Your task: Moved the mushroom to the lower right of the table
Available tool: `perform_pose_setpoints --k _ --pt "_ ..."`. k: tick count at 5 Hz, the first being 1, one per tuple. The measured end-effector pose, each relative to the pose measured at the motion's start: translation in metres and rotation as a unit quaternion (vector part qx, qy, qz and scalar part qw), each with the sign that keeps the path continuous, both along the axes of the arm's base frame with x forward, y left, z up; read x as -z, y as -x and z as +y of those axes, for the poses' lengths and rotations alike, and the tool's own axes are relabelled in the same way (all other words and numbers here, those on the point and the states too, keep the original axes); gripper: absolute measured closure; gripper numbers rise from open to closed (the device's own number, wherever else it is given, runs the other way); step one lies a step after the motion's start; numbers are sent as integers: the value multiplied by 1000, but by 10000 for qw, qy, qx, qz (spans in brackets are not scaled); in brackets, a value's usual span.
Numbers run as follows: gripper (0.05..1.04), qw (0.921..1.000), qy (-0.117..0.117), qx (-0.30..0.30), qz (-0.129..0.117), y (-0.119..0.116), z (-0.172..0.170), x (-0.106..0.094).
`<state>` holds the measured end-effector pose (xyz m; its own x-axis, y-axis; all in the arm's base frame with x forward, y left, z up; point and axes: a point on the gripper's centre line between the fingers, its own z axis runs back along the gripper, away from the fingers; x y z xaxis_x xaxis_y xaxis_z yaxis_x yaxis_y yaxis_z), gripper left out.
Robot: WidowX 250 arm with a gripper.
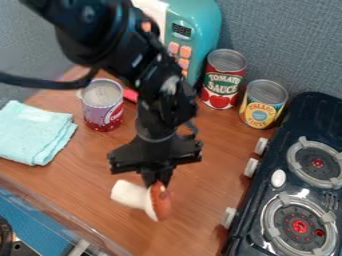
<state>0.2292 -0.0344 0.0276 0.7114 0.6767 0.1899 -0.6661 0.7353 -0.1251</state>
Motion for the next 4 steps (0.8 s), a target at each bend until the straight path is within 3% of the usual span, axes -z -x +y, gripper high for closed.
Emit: perform_pose_setpoints --k 1,2,3,4 --pt "989 9998 -5 147 96 5 -8 14" --pt "901 9996 18 181 205 8 -12 19" --pt "665 9998 -87 110 164 7 -10 19" --pt "348 9990 -426 140 24 6 -12 16"
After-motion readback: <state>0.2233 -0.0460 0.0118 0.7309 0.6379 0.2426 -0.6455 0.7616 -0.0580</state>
